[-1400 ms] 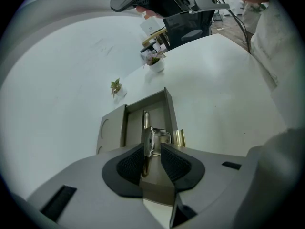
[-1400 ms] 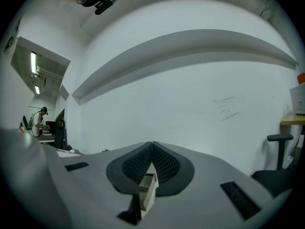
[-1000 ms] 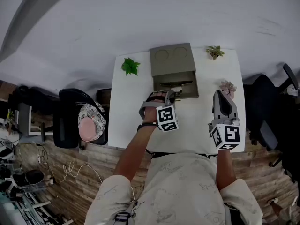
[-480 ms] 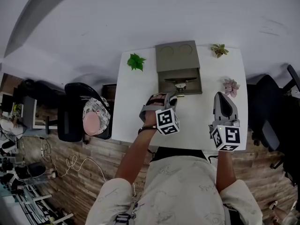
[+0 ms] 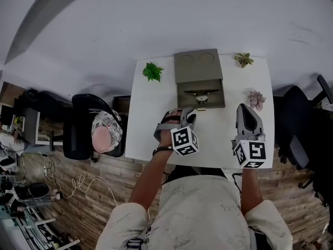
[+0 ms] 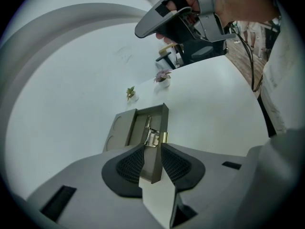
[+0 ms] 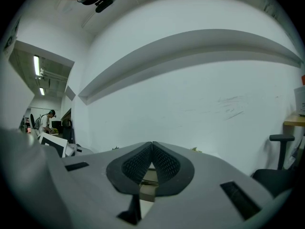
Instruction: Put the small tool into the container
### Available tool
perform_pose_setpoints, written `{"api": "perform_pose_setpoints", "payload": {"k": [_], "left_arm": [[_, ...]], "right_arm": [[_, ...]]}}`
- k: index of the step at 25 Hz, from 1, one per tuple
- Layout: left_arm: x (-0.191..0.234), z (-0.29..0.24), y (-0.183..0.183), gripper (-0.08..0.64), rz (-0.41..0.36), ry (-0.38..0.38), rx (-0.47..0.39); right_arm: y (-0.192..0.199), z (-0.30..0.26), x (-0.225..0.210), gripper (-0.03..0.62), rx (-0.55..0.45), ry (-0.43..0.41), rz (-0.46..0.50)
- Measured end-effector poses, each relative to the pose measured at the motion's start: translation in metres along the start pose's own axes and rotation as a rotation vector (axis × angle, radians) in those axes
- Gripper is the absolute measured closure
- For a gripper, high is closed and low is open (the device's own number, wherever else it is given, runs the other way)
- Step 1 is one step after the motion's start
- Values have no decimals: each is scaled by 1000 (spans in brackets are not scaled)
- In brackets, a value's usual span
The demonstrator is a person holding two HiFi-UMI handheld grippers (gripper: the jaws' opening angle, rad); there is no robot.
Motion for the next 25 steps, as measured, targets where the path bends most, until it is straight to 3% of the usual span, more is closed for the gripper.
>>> {"api": "perform_pose_setpoints", "payload": {"k": [25], "left_arm": [[36,43,87,456,284,-43,-185]], "right_arm": [[-25,-9,90,575,-15,73,71]]}}
Point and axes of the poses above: the fingertips, and each gripper's own axes: z backward along the fingers, x to its left, y out of its underside, the point moved 8 cm from there along z, backward along the fingers, and after that the axes turned 8 degrees about x, right-handed, at the moved point
